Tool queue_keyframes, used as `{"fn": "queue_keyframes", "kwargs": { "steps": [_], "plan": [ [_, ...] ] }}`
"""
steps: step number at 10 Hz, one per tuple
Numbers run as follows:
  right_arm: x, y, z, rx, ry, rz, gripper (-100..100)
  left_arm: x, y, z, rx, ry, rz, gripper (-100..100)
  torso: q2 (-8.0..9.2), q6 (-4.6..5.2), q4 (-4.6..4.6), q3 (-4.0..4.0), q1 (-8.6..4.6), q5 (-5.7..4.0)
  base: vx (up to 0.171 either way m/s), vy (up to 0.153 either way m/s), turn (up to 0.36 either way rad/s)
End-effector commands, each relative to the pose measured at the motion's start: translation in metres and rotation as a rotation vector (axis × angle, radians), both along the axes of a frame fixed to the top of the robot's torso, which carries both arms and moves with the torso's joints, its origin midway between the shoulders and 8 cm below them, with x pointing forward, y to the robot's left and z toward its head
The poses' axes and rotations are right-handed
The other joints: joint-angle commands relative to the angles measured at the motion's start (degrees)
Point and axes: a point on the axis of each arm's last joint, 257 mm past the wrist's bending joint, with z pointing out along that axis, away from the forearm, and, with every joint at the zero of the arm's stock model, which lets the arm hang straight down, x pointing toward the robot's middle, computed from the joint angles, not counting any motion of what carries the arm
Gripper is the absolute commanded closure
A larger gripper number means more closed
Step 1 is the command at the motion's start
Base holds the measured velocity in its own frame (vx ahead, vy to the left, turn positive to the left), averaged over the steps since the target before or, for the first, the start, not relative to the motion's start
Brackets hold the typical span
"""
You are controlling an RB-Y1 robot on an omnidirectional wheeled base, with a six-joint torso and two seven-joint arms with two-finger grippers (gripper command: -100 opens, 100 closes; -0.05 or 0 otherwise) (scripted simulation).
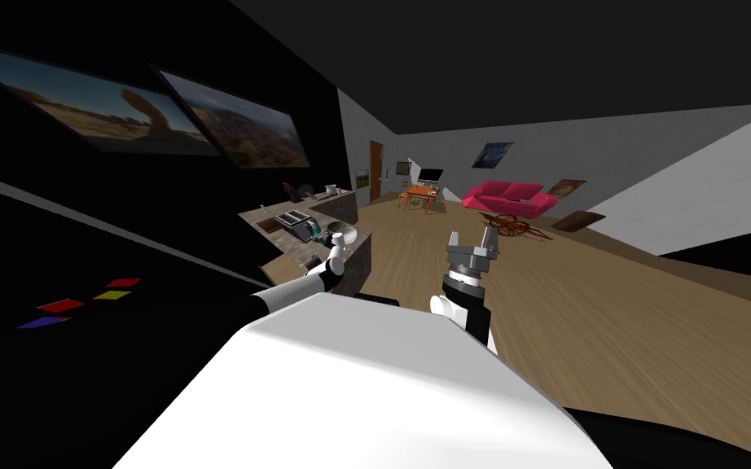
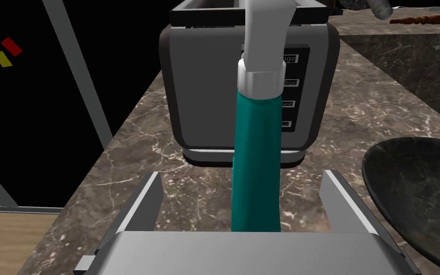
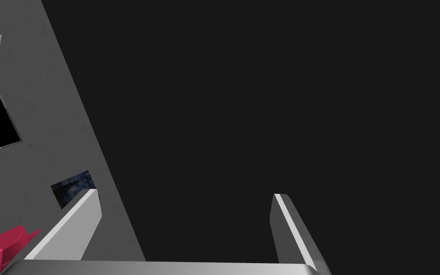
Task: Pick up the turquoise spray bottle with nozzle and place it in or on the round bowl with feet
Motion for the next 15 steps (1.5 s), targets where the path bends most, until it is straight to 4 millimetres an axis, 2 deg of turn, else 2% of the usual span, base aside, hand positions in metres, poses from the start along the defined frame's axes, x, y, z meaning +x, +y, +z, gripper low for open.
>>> {"fn": "queue_keyframes", "kwargs": {
  "steps": [1, 3, 4, 5, 6, 8, 9, 11, 12, 13, 14, 15],
  "plan": [
    [0.000, 0.000, 0.000, 0.000, 0.000, 0.000, 0, 0.000, 0.016, 0.006, 0.022, -0.011, -0.017, -100, 0.00, 0.00, 0.00, 0.00, 0.00, 0.00, 0.146, -0.145, 0.265],
    [0.000, 0.000, 0.000, 0.000, 0.000, 0.000, 0, 0.010, 0.012, 0.003, 0.011, -0.013, -0.059, -100, -0.11, 0.02, -0.03, -0.07, -0.12, -0.03, 0.086, -0.099, 0.076],
    [0.000, 0.000, 0.000, 0.000, 0.000, 0.000, 0, 0.009, 0.026, 0.008, 0.030, -0.019, -0.067, -100, 0.08, 0.03, 0.01, 0.03, 0.13, 0.02, 0.092, -0.070, 0.293],
    [0.000, 0.000, 0.000, 0.000, 0.000, 0.000, 0, 0.017, 0.022, 0.006, 0.021, -0.019, -0.101, -100, 0.01, -0.07, 0.00, 0.01, 0.16, 0.03, 0.099, -0.104, 0.162],
    [0.000, 0.000, 0.000, 0.000, 0.000, 0.000, 0, 0.014, 0.037, 0.010, 0.039, -0.023, -0.102, -100, -0.06, 0.03, -0.03, -0.04, 0.12, 0.04, 0.129, -0.144, 0.224],
    [0.000, 0.000, 0.000, 0.000, 0.000, 0.000, 0, 0.024, 0.032, 0.007, 0.026, -0.023, -0.146, -100, -0.15, 0.03, -0.05, -0.10, 0.03, 0.02, 0.067, -0.095, 0.076],
    [0.000, 0.000, 0.000, 0.000, 0.000, 0.000, 0, 0.022, 0.045, 0.011, 0.040, -0.025, -0.154, -100, 0.04, 0.05, -0.01, 0.00, 0.24, 0.06, 0.062, -0.113, 0.289],
    [0.000, 0.000, 0.000, 0.000, 0.000, 0.000, 0, 0.030, 0.041, 0.008, 0.029, -0.024, -0.189, -100, -0.05, 0.04, -0.03, -0.04, 0.11, 0.03, 0.063, -0.085, 0.069],
    [0.000, 0.000, 0.000, 0.000, 0.000, 0.000, 0, 0.030, 0.053, 0.010, 0.036, -0.023, -0.209, -100, 0.04, 0.06, -0.01, 0.00, 0.29, 0.07, 0.052, -0.111, 0.213],
    [0.000, 0.000, 0.000, 0.000, 0.000, 0.000, 0, 0.035, 0.049, 0.008, 0.028, -0.022, -0.231, -100, 0.03, -0.02, -0.01, 0.00, 0.15, 0.05, 0.069, -0.143, 0.179],
    [0.000, 0.000, 0.000, 0.000, 0.000, 0.000, 0, 0.033, 0.062, 0.010, 0.035, -0.020, -0.244, -100, -0.02, 0.04, -0.02, -0.02, 0.05, 0.02, 0.106, -0.146, 0.317],
    [0.000, 0.000, 0.000, 0.000, 0.000, 0.000, 0, 0.039, 0.058, 0.008, 0.024, -0.018, -0.272, -100, -0.13, -0.02, -0.04, -0.09, 0.02, 0.01, 0.110, -0.128, 0.162]
  ]
}}
